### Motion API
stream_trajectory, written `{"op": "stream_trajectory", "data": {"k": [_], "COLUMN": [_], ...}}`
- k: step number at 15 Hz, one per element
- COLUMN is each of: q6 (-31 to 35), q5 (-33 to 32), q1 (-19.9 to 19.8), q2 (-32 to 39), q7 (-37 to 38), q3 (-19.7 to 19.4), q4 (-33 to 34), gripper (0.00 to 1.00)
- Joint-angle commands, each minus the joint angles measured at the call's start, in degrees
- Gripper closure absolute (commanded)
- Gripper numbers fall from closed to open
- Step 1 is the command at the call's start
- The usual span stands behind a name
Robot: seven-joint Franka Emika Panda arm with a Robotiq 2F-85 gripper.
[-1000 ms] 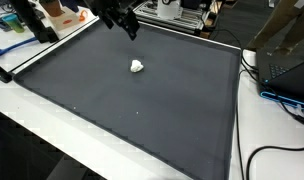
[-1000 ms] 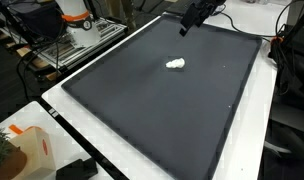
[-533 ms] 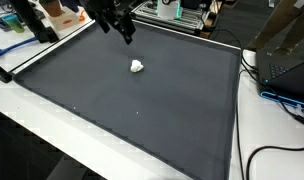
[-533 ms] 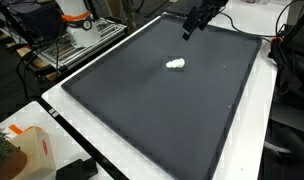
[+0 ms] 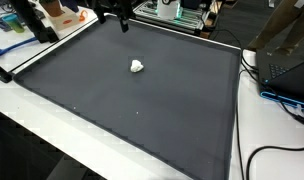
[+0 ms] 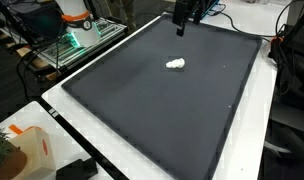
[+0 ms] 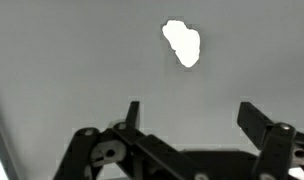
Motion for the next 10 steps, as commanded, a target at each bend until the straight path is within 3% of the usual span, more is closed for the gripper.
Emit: {"op": "stream_trajectory", "data": {"k": [1, 2, 3, 5, 8, 10], "q6": [7.58, 9.55, 5.12, 7.62, 8.22, 14.36], "q5": [0.7, 1.37, -0.02, -0.02, -0.02, -1.28], "q1": [-0.4, -0.53, -0.17, -0.27, -0.32, -0.32], "q2": [-8.95, -10.62, -5.43, -7.97, -9.18, -11.22], "q7": [-1.66, -1.65, -0.45, -0.45, -0.45, 0.2], "q3": [0.18, 0.18, 0.17, 0.21, 0.23, 0.07], "q4": [-14.23, -17.34, -9.04, -13.71, -15.24, -19.77], "gripper": [0.0, 0.0, 0.0, 0.0, 0.0, 0.0]}}
